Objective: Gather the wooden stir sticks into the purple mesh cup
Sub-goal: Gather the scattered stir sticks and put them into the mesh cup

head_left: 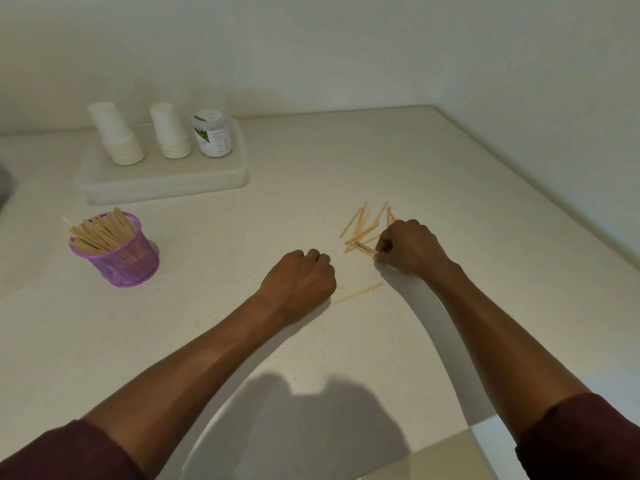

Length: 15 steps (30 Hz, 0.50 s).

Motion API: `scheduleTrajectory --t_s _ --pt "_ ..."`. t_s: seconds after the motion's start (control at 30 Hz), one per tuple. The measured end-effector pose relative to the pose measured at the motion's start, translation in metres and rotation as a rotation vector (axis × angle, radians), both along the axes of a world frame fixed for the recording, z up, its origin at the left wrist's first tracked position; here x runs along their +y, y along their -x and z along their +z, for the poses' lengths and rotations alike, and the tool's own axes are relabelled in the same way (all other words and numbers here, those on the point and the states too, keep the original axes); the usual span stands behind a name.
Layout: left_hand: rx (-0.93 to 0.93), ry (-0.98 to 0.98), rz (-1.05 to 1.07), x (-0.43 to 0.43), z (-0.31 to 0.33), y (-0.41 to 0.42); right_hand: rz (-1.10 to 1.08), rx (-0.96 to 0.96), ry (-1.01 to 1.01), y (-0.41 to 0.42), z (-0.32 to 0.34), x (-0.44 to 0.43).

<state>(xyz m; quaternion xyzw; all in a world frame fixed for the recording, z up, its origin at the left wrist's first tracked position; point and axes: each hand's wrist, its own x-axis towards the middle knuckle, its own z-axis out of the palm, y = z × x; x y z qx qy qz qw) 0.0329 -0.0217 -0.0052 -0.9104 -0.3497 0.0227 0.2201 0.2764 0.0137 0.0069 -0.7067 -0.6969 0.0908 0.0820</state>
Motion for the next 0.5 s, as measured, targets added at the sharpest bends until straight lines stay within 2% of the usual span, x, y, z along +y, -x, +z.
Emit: scheduleTrajectory --t_s 0.13,0.27,0.37,0.5 --pt "0.004 0.027 -0.007 0.003 -0.002 -0.002 0.042 -0.02 0.012 0.0 0.004 0.001" --pt "-0.063 0.209 0.033 0.004 0.009 -0.008 0.07 -0.012 0.015 -0.003 0.005 0.002" --pt "-0.033 0.321 0.16 0.009 0.009 -0.012 0.088 -0.005 0.026 -0.005 0.006 0.003" --pt "-0.037 0.359 0.177 0.011 0.01 -0.016 0.117 -0.015 0.024 -0.006 0.009 0.004"
